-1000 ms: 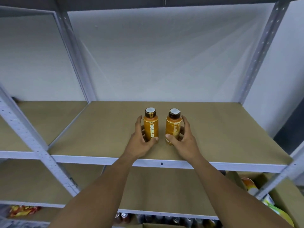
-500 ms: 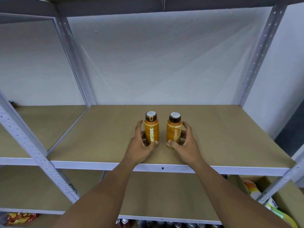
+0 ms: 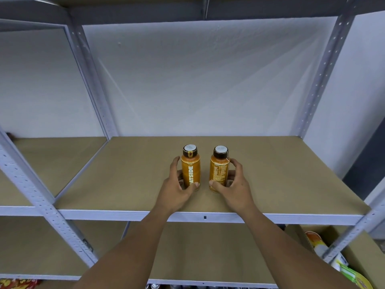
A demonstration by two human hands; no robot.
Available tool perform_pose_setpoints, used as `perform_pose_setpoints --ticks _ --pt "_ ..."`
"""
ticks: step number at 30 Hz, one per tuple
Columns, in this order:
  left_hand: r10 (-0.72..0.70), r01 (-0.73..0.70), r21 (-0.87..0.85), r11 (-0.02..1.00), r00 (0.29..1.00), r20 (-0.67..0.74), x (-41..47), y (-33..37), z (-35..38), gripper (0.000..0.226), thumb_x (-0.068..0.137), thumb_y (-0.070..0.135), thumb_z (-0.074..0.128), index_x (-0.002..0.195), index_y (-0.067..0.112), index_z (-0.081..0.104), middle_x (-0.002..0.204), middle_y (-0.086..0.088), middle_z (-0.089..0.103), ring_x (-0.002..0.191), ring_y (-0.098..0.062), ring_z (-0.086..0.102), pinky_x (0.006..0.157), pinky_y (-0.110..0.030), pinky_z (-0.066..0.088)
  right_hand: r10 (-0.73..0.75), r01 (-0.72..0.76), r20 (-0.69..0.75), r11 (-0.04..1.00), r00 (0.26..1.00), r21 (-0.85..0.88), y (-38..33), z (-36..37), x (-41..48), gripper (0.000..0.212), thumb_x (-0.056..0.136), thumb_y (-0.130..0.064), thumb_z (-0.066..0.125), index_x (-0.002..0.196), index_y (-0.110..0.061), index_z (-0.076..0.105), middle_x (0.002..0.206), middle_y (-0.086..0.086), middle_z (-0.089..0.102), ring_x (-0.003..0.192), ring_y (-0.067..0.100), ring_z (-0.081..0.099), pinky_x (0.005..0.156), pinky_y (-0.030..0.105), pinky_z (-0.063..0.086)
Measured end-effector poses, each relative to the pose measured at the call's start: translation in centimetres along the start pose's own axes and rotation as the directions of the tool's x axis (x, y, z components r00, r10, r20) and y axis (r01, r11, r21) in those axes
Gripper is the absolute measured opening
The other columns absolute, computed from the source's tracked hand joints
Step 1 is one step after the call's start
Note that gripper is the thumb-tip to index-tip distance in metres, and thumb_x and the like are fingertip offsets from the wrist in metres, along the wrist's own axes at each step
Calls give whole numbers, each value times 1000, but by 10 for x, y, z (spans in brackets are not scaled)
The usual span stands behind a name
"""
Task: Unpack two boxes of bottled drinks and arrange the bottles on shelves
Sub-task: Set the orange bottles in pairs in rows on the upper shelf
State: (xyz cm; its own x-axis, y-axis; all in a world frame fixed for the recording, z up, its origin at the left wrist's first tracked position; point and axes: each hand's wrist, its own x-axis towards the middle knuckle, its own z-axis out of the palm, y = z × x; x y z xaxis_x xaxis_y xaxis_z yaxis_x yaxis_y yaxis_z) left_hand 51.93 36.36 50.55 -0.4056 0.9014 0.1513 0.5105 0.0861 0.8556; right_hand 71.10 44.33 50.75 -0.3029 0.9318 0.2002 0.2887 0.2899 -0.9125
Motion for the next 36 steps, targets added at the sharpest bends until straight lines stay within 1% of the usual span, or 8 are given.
perform_pose_setpoints --ticks 4,8,11,14,22,27,31,36 --pt "1 -1 5 1000 1000 3 0 0 -1 107 84 44 82 157 48 4 157 2 47 136 -22 54 109 -39 48 9 -9 12 999 1000 41 0 0 0 98 79 -41 86 153 -42 22 133 -10 52 115 11 56 89 22 48" --pt "-2 2 21 1000 1000 -2 0 1 0 107 85 44 81 157 47 3 157 2 46 137 -22 53 109 -39 47 25 -28 44 997 999 68 1 -2 -1 93 86 -21 80 154 -44 21 145 -4 53 121 9 52 96 23 45" --pt "-2 2 13 1000 1000 -2 0 0 -1 107 84 43 82 157 47 3 157 1 47 137 -22 53 109 -39 47 24 -26 59 999 998 41 3 -1 0 89 87 -15 77 148 -48 22 140 -2 58 118 11 57 88 12 43" --pt "-4 4 19 1000 1000 -1 0 1 -1 107 84 45 82 157 48 3 157 2 47 136 -22 54 109 -40 47 25 -26 56 1000 998 11 4 0 1 88 87 -20 78 146 -50 22 137 -5 59 113 9 58 78 6 43" --pt "-5 5 22 1000 1000 -7 -1 1 0 106 84 46 81 157 47 5 156 3 48 136 -22 54 110 -42 49 0 0 5 999 1000 -34 2 2 1 93 82 -37 84 152 -41 23 144 -3 53 117 10 53 92 24 47" --pt "-5 5 23 1000 1000 -7 -2 1 -1 106 84 44 81 157 47 4 156 1 48 136 -22 54 110 -44 49 10 -11 43 1000 999 16 2 0 0 91 86 -23 80 153 -41 21 153 0 49 130 15 52 100 27 45" --pt "-11 11 17 1000 1000 -6 -2 2 -1 106 84 44 82 157 48 4 156 1 48 137 -23 54 111 -47 49 21 -22 69 1000 997 13 1 -2 -2 89 89 -16 76 153 -41 20 150 -1 53 119 6 49 96 25 42" --pt "-5 5 20 1000 1000 -6 -2 2 -1 106 84 46 81 156 50 4 156 3 48 136 -22 54 110 -44 49 21 -20 72 1000 997 -17 4 1 0 89 88 -21 77 152 -42 20 139 -4 59 112 7 55 89 19 44"
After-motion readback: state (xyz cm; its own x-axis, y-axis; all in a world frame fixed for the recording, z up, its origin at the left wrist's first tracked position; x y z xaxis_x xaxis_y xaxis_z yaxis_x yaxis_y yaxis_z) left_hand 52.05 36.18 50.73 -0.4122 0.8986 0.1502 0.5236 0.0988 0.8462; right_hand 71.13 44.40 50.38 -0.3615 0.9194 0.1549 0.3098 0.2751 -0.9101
